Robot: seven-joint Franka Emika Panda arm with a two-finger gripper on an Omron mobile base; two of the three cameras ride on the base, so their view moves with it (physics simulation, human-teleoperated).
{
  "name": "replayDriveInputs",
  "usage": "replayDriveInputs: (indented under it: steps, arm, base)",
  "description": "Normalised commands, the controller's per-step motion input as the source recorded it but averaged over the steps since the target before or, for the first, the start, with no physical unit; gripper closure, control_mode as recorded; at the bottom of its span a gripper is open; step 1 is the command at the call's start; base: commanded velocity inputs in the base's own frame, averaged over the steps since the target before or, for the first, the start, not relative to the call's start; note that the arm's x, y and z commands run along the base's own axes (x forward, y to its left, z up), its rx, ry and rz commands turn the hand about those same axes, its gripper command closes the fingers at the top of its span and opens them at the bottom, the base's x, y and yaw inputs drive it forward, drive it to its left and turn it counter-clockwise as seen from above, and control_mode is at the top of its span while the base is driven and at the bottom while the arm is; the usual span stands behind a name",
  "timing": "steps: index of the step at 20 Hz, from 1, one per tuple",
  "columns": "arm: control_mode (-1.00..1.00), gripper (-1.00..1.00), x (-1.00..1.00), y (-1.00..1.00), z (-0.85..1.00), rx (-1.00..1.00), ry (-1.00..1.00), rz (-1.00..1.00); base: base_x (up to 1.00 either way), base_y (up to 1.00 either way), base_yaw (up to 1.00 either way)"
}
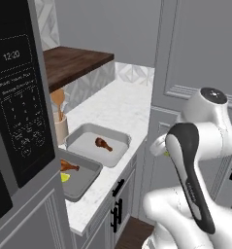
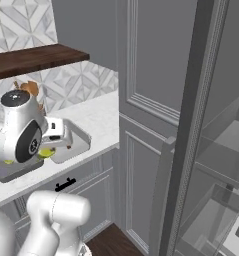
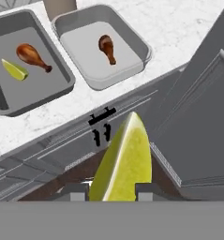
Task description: Place one lemon wedge and one chicken drumstick in each tupperware on the nearby counter, to pack two identical lunches.
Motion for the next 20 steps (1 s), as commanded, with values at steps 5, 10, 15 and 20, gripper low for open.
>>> replayDriveInputs:
  steps: [5,10,15,20]
  arm:
    - [-1.0,1.0,1.0,0.46,-0.09,-0.02,0.0,0.09]
    - [-1.0,1.0,1.0,0.72,-0.09,-0.07,0.02,0.19]
    - [-1.0,1.0,1.0,0.72,-0.36,-0.2,0.05,0.23]
    - [-1.0,1.0,0.58,0.34,-0.86,-0.19,0.06,0.14]
  base:
    - [0.0,0.0,0.0]
    - [0.0,0.0,0.0]
    - [0.0,0.0,0.0]
    - [0.0,0.0,0.0]
